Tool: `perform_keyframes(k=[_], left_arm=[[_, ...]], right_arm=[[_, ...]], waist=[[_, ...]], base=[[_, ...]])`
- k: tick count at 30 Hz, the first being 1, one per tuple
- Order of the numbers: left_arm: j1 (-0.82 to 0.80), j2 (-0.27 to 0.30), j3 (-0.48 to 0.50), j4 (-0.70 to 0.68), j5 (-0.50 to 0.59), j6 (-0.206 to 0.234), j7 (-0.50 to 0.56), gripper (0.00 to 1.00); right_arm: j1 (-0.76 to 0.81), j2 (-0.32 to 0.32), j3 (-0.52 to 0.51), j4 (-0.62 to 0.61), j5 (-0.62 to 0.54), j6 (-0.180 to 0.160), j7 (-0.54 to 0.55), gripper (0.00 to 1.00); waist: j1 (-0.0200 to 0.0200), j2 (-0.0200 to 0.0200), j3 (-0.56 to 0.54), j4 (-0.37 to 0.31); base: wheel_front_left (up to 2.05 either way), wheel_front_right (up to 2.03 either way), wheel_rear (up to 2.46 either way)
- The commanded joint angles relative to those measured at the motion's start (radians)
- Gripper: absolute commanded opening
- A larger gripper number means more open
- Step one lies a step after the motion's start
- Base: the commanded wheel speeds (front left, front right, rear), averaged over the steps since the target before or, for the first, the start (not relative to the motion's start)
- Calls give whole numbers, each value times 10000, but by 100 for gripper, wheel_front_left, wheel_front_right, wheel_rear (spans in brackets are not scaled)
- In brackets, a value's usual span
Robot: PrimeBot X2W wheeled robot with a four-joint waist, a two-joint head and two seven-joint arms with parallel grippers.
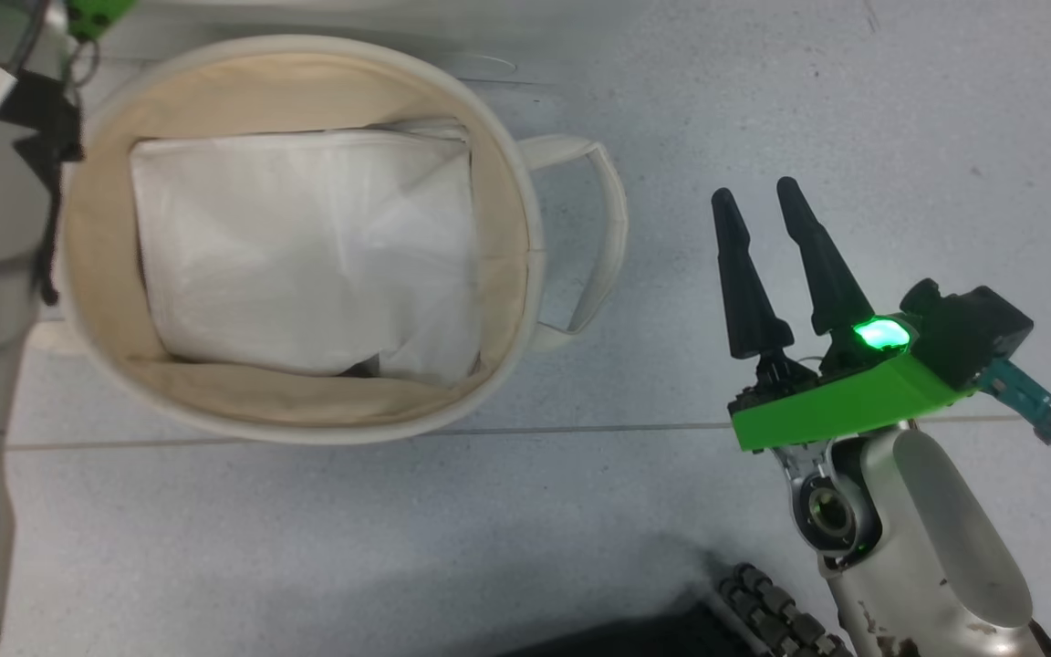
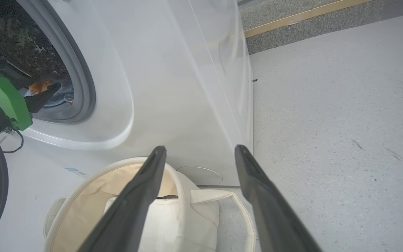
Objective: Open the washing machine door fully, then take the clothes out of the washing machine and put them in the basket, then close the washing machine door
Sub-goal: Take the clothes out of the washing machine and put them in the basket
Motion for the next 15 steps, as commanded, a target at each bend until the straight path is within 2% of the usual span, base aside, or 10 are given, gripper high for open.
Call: perform_keyframes(k=[1, 15], left_arm=[[-435, 549, 72, -151, 180, 75, 6, 100], [-1956, 1019, -235, 1724, 472, 219, 144, 100]], right_arm=[[103, 30, 197, -316, 55, 10, -122, 100], [39, 30, 160, -522, -23, 10, -122, 100]], waist=[[-1, 1, 92, -112], [-1, 1, 607, -323]], base=[[0, 0, 0], [0, 0, 0]])
